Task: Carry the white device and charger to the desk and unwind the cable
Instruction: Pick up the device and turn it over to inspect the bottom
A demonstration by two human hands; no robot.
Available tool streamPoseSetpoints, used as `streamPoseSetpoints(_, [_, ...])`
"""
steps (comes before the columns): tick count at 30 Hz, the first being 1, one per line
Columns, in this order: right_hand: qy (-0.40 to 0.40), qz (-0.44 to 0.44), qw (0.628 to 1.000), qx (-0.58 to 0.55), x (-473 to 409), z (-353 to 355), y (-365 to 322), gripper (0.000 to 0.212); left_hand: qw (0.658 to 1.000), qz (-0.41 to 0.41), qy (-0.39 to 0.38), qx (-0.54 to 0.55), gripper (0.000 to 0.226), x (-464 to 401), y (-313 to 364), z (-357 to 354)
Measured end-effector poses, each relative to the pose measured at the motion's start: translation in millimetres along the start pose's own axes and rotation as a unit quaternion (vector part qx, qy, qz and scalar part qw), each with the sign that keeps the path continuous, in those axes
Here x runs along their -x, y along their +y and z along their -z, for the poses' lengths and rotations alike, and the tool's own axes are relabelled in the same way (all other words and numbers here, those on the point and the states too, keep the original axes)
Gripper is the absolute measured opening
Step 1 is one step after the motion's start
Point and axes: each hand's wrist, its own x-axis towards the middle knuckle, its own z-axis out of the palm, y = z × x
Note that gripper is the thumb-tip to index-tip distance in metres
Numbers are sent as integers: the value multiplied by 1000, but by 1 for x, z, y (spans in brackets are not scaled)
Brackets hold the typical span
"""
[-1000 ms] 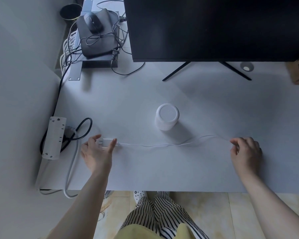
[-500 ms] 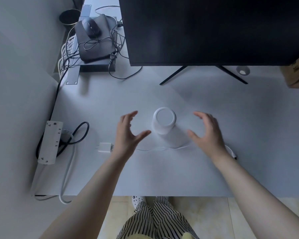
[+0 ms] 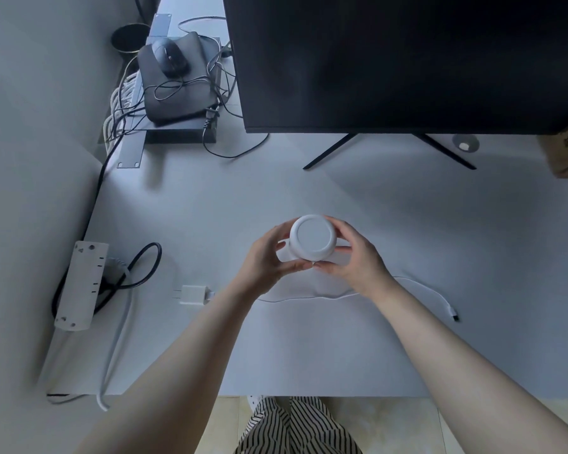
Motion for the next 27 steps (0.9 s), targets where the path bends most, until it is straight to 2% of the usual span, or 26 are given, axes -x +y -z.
streamPoseSetpoints(13, [-9,-20,996,-82,-11,-2,-2,71,999,-14,27,26,65,-6,-3,4])
streamPoseSetpoints(17, [-40,-71,985,-155,-17,1,-10,61,999,22,17,29,55,-10,3,9])
streamPoseSetpoints(20, [-44,-89,984,-148,-18,1,-17,46,997,60,20,37,41,-9,16,12])
streamPoseSetpoints(22, [-48,-111,980,-156,-18,0,-19,45,996,79,23,26,32,-9,20,14])
streamPoseSetpoints(27, [-76,-197,952,-220,-20,2,-30,48,995,99,13,31,40,-8,22,16])
